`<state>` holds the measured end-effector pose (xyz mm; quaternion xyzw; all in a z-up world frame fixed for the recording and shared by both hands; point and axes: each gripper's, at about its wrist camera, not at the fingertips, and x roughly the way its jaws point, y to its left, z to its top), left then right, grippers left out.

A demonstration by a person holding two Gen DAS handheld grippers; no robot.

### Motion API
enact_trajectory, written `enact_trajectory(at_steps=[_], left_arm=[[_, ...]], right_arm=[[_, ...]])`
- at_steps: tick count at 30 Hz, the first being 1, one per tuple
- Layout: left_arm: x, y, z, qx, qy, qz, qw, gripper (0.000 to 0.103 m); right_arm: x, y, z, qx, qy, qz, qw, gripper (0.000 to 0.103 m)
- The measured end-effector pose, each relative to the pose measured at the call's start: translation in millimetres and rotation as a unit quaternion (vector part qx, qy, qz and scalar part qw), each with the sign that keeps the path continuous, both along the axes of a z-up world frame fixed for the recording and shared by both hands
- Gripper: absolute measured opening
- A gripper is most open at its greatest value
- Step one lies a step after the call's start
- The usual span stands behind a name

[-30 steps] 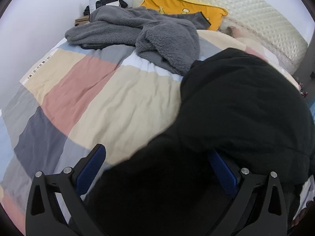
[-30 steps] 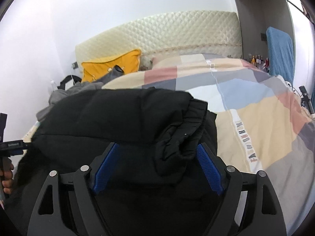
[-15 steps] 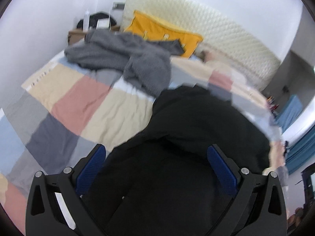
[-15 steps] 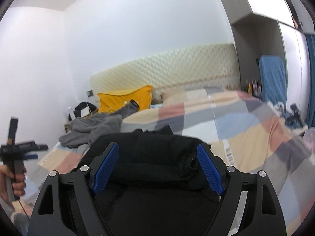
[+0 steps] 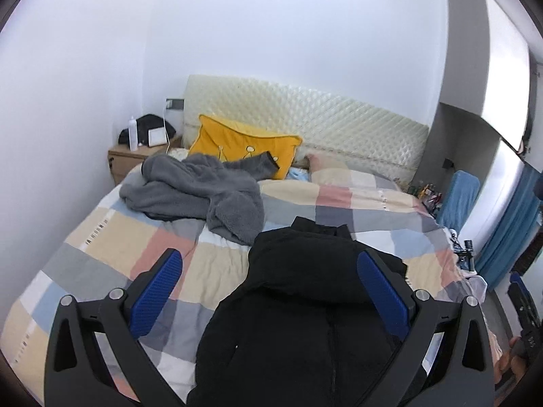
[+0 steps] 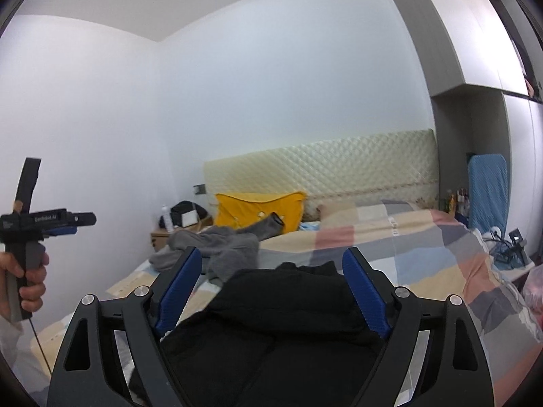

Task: Fold large clothes
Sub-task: 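Move both tools to the hem of the narrowed jacket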

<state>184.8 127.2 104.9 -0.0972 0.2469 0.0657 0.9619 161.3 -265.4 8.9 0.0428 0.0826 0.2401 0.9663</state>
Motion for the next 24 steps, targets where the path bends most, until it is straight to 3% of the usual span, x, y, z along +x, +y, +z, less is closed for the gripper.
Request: enact_trajectory(at_steps=[7,11,15,19,24], left_arm=[[-52,20,20,0.008,-0.008,-0.012,0.9999,0.103],[-66,31,25,0.011,0.002,-0.013,0.9999,0.103],[-81,49,31,-0.009,0.006,-0.020,0.9997,0.103],[-77,63,16,-0.003,0.022,-0.014,0.9997,0.103],[-60,83,-31,-0.046,0.054,-0.024,0.9972,0.103]], right_arm=[[-32,-9,19,-0.031,0.021,-0.009,0.999,0.086],[-36,-29,25,-0.061,0.059,0.006,0.996,0.086],[-40,-64,28,-0.083,0.077,-0.008,0.994,0.086],[-31,-110,22,-0.081,0.111,-0.032,0.990,0.086],[-12,-153,-17,-0.048,0.164,-0.041,0.984,0.086]])
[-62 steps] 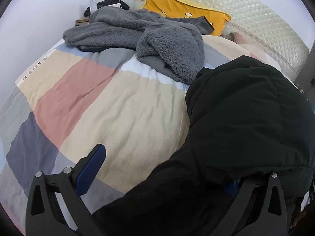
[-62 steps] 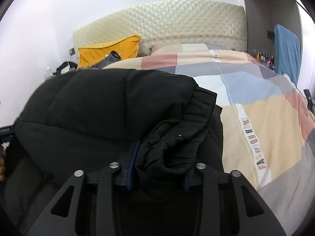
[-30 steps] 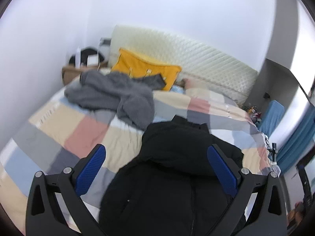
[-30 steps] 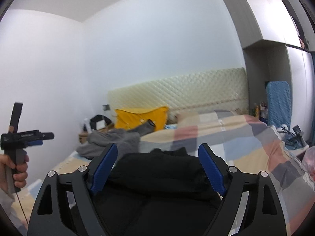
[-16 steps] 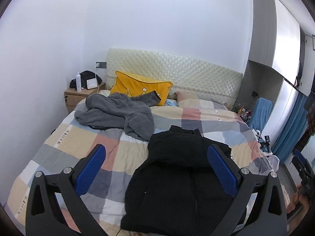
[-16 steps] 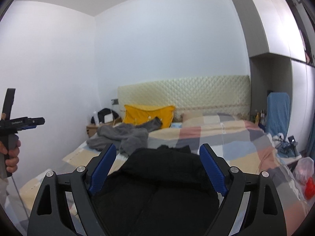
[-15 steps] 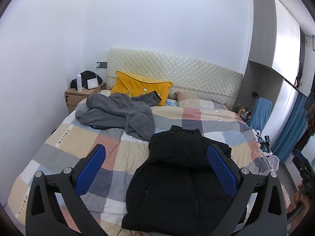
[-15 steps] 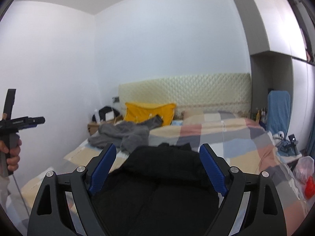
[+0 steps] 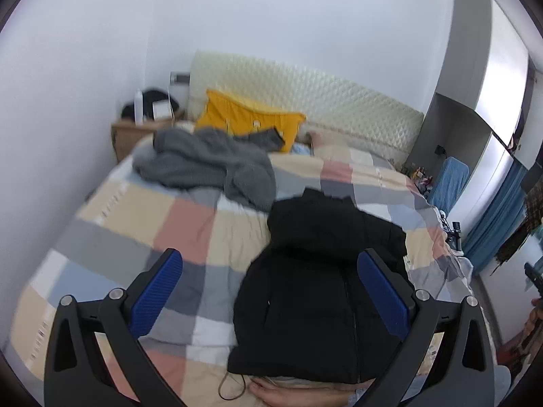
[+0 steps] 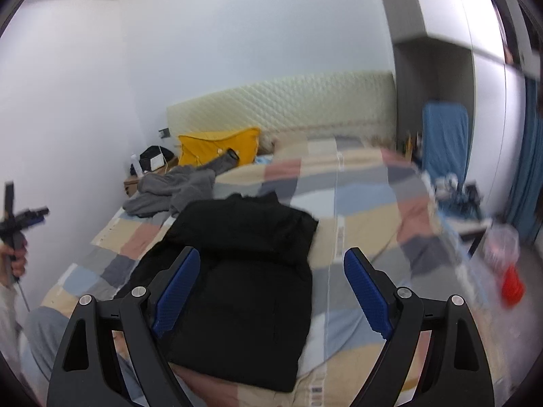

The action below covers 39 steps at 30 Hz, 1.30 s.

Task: Fold large clothes
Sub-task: 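Move both tools to the hem of the narrowed jacket, then grasp the jacket hem with both tools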

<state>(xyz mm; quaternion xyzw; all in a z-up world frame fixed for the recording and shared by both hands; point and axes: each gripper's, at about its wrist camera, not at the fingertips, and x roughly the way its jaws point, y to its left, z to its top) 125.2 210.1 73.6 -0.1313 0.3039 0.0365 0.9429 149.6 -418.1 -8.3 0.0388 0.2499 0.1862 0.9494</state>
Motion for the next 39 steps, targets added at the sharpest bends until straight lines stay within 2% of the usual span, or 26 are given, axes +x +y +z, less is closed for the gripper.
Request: enact_trajectory(at_steps=[5,10,14,22,27,30,32,34,37,39], left_arm=[[19,14,-65,-0.046,0.042,-0.008,0.9981,0.102],[30,20,-120,-0.058,0.069,-0.022,0.9957,0.102],[37,29,-159,-0.077,0.093,-0.028,0.9923,0.102],[48,46,-245,-0.139,0.140,-0.034,0.9797,0.102],[51,58,-282,-0.180,0.152,-0.029,0.9713,0.102],[52,67,-302,-0.218,0.151,-0.029,0.9637,0.102],[52,73,-313,-0.257,0.146,-0.033,0.9548,0.101],[52,74,-323,-0.298,0.140,-0.046,0.9432,0.097],[56,63,-329,-0.327,0.143,-0.078,0.9310,0.096],[58,50,-327,-0.337,0.141,-0.109,0.9245,0.095]], right_arm=[[21,-23,-62,0.051,0.061,0.014,0.997,0.086],[35,-30,-112,0.072,0.108,0.036,0.991,0.083],[46,-20,-149,0.070,0.142,0.053,0.986,0.082],[77,-2,-239,0.090,0.245,0.051,0.964,0.082],[95,-5,-289,0.107,0.295,0.031,0.949,0.083],[103,-1,-311,0.109,0.315,0.020,0.943,0.083],[108,2,-319,0.115,0.320,0.017,0.940,0.086],[112,3,-323,0.123,0.323,0.013,0.938,0.089],[112,2,-322,0.137,0.324,0.014,0.936,0.091],[107,1,-318,0.158,0.318,0.034,0.934,0.091]])
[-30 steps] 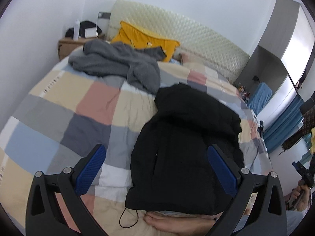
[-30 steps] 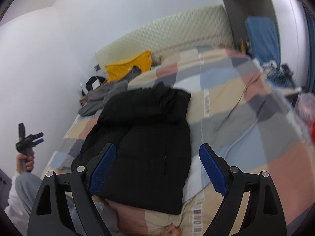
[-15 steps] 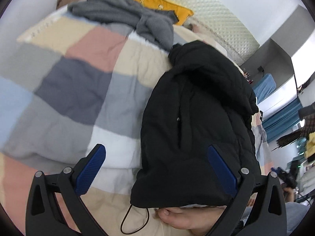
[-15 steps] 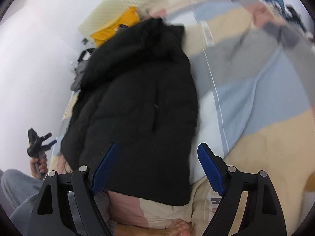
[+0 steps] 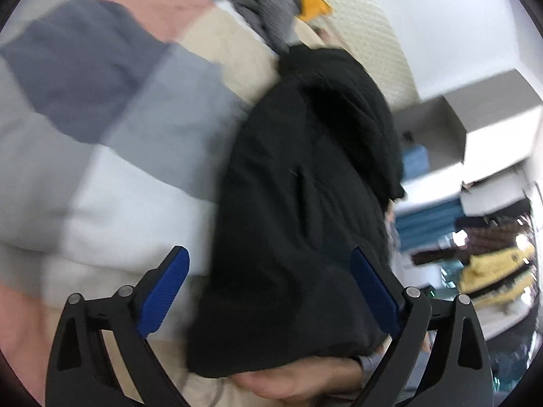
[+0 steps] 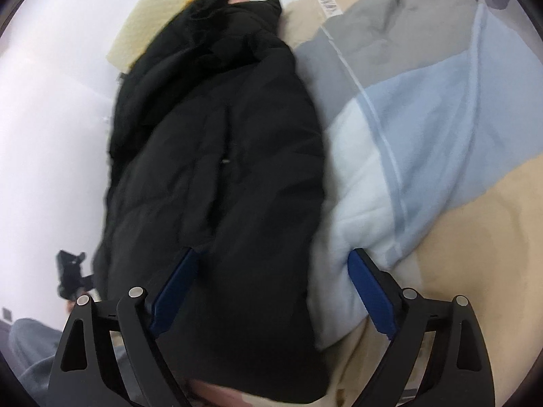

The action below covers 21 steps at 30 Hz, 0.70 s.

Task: Fold large clothes
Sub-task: 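Grasp the jacket hem with both tools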

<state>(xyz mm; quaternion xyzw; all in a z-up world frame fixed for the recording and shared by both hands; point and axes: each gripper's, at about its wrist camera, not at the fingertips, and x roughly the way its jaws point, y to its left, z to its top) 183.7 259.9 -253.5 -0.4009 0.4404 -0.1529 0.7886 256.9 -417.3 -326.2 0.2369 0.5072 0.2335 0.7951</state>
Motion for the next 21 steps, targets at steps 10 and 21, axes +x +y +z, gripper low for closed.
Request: enact_trajectory(at_steps=[10,21], left_arm=[[20,-55,-6,0.061,0.007,-0.057,0.9965,0.094],[23,-82,15,0.063,0.005,-0.034,0.9974,0.062]], right_arm=[[-18,14,-1,0.069,-0.017,0.071,0.995,0.091],[-12,58,25,0.050,-0.055,0.091,0.993,0.031]])
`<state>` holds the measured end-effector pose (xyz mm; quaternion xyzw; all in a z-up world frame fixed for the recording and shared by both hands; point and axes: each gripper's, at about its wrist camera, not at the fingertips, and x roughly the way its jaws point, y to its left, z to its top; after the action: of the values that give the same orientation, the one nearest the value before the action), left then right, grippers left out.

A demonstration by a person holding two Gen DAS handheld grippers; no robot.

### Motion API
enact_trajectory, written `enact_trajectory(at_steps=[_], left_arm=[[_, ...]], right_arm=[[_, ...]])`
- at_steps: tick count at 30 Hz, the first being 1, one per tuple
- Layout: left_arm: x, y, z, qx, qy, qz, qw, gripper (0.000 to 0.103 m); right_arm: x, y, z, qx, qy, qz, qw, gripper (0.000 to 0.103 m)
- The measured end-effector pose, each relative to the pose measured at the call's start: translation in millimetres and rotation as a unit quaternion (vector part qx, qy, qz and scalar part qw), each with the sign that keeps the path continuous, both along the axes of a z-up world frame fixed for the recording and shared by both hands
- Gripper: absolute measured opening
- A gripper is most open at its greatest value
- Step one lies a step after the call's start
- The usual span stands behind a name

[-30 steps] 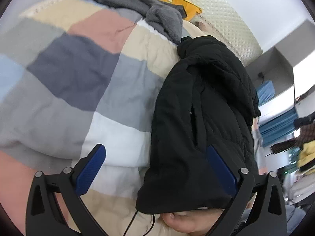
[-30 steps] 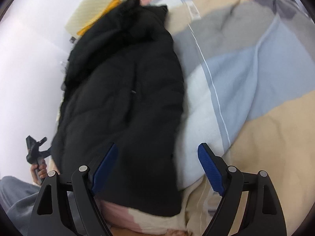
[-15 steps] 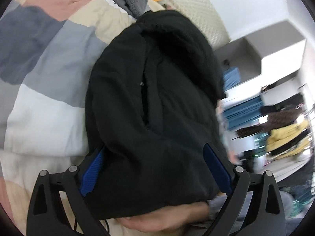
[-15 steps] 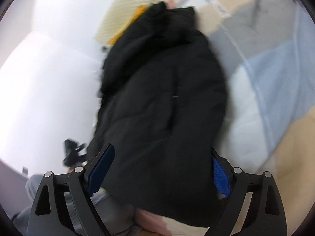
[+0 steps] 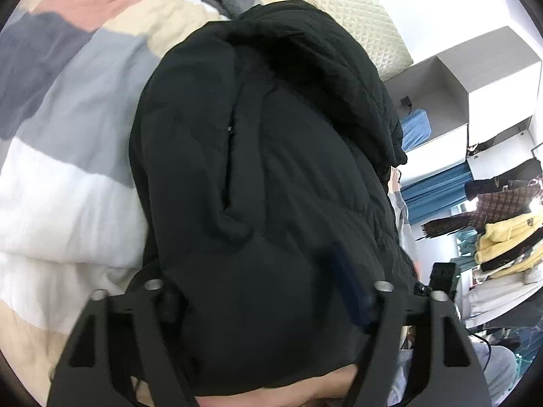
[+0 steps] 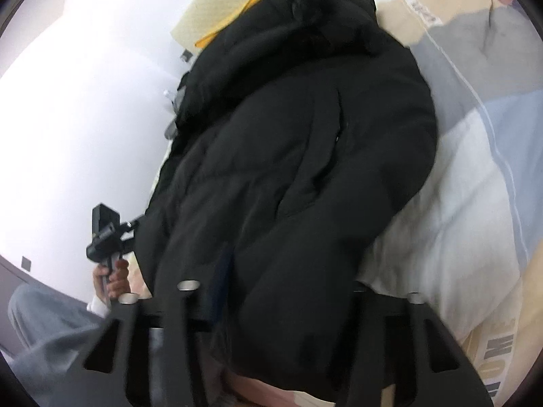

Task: Fold large clothes
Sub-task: 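Grasp the jacket hem with both tools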

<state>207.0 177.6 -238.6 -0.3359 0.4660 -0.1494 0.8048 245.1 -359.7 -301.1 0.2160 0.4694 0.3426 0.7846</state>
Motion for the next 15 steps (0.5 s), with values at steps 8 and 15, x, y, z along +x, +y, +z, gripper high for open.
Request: enact_trajectory(at_steps=[8,15], left_arm=[[-9,1,50,-0.011,-0.042,0.067,0.9968,0.011],[-35,17,89,0.001,-0.075,0.091,0.9931,0.002]], right_arm=[[-14,-16,63,0.006,-0.082,-0.041,0.996,0.008],[-39,-34,87,0.020,-0.116,-0.061,0.991,0.006]])
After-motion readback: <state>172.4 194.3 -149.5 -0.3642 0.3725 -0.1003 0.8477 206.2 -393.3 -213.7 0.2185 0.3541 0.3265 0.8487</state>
